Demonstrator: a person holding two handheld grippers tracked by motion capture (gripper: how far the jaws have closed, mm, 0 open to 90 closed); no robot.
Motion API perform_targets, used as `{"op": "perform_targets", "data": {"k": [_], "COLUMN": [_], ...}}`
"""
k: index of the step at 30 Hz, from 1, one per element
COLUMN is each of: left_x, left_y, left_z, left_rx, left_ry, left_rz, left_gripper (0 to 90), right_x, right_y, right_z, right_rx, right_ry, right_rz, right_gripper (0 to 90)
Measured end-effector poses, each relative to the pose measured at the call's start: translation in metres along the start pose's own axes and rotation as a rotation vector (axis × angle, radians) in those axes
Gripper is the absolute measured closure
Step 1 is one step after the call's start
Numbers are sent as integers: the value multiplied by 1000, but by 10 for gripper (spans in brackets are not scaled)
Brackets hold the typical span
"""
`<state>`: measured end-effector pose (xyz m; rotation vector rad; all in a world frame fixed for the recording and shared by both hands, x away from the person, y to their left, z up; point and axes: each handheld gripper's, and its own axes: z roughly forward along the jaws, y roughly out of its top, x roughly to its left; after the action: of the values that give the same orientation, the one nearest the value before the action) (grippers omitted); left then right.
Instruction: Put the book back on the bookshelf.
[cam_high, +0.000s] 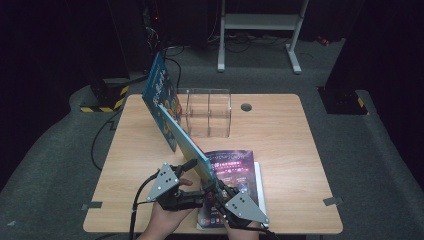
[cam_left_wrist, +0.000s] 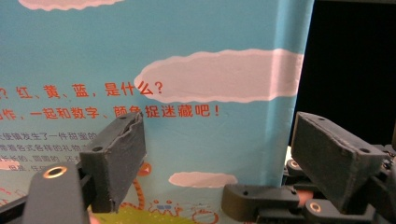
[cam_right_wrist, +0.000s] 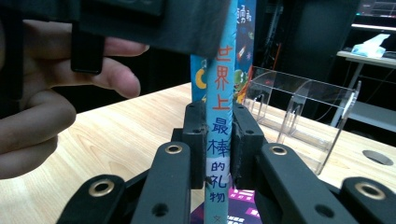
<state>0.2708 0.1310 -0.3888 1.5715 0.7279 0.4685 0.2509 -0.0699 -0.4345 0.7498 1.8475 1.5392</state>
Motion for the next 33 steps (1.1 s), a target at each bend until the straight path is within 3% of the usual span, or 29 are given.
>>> {"op": "perform_targets", "data": {"k": [5,15,33], "left_x": [-2,-5,-1], "left_y": [1,4,3], "left_z": [-1,-5,-14], "left_rx": [-1,-2,21], "left_ry": [24,113,172], "left_rz": [7,15,28], "left_gripper": [159,145,147], "right_x": [4,17,33], "right_y": [-1,-4,-5], "right_z": [1,4,14], "right_rx": [0,1,24], "right_ry": [5,23,72], "right_rz": [-7,-39,-59], "right_gripper": [781,739,676]}}
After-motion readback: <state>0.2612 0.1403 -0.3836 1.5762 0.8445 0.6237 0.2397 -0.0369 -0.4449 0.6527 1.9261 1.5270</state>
